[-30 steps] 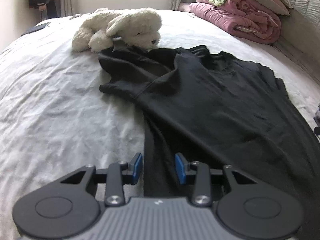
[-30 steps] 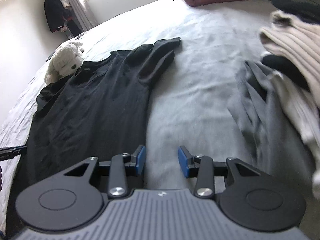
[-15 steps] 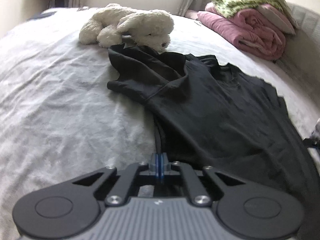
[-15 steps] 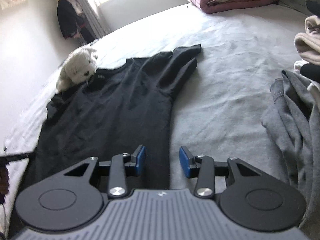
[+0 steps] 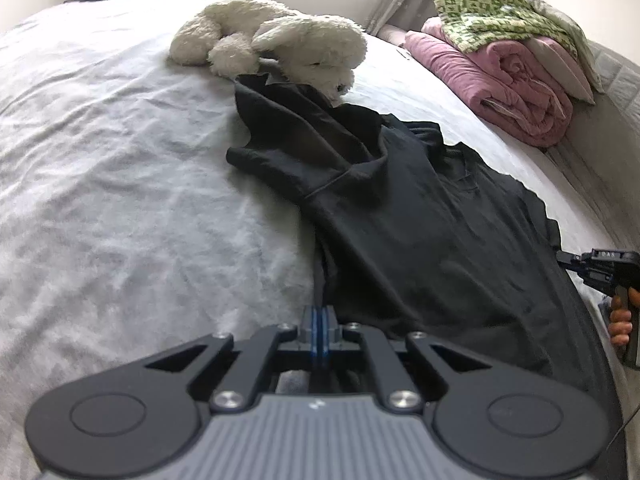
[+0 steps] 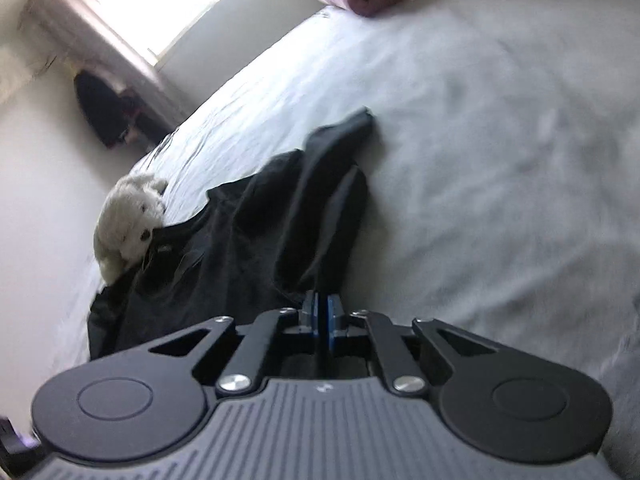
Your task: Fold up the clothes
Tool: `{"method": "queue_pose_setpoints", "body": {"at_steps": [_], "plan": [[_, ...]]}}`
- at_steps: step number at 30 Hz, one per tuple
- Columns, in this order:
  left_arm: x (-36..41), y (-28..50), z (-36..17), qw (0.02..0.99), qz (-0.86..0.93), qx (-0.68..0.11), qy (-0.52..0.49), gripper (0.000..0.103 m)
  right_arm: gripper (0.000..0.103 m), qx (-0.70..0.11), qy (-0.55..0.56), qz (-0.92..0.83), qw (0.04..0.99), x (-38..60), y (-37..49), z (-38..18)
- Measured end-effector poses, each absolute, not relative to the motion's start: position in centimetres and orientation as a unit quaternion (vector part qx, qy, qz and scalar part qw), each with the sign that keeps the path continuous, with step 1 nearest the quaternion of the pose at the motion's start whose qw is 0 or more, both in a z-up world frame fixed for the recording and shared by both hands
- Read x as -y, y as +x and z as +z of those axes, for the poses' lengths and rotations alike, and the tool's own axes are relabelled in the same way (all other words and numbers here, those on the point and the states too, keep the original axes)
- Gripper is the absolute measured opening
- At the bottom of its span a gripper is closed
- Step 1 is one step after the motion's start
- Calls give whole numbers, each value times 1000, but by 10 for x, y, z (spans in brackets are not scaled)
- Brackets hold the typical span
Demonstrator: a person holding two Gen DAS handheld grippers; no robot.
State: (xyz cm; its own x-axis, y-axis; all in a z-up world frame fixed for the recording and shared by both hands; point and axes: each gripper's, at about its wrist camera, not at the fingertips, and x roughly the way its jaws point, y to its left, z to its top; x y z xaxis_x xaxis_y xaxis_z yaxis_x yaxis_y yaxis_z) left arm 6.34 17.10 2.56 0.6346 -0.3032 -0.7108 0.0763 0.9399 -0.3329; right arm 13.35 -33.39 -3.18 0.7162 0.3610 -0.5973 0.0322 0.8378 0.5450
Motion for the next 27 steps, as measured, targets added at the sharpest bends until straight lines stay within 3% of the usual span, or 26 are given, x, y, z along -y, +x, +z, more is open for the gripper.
{"method": "queue_pose_setpoints", "body": {"at_steps": [5,11,15,17,27], "plan": [[-174,64,24,892,-104,-415,-144,3,3,-352,117,50,928,312,127,4],[-181,66,22,888,-108,-415,-168,3,5,-381,16,32,924,286,139,-27],[-186,67,22,884,-114,-417,-178,5,9,-381,48,37,922,296,133,-29],[-187,66,23,884,-113,-417,-181,5,16,-384,79,35,919,304,127,-23],[-204,64,33,888,-113,-391,-212,7,18,-399,101,65,909,292,64,15]]}}
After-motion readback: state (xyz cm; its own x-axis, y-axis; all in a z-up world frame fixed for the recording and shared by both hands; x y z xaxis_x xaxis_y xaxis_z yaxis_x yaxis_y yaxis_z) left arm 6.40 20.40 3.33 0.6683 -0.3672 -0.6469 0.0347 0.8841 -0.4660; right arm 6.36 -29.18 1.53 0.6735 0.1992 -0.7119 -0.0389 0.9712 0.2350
